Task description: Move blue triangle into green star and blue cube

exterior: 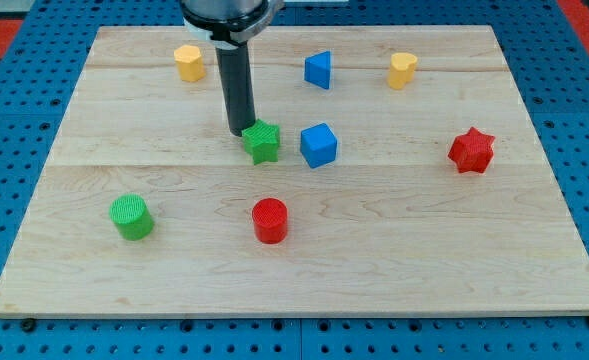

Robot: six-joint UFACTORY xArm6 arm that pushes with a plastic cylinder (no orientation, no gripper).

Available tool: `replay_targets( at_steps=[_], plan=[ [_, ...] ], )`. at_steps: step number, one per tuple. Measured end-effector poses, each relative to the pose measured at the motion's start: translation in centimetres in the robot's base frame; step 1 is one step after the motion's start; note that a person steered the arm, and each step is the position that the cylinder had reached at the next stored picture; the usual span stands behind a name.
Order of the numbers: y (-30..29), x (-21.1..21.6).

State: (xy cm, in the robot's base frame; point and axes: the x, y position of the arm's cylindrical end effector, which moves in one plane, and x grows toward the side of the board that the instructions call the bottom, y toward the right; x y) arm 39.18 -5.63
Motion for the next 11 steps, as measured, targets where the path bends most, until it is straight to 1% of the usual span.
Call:
replay_targets(
  at_steps=[1, 2, 3, 4, 5, 6, 7, 8, 9, 11],
  plan=[
    [1.4, 0.0],
    [-0.1, -3.1],
    [0.2, -8.7],
    [0.0, -11.7],
    [5.0, -13.9],
    [8.4, -14.6],
    [10.1, -13.4],
    [9.9, -11.6],
    [8.2, -9.8],
    [6.2, -2.9]
  ],
)
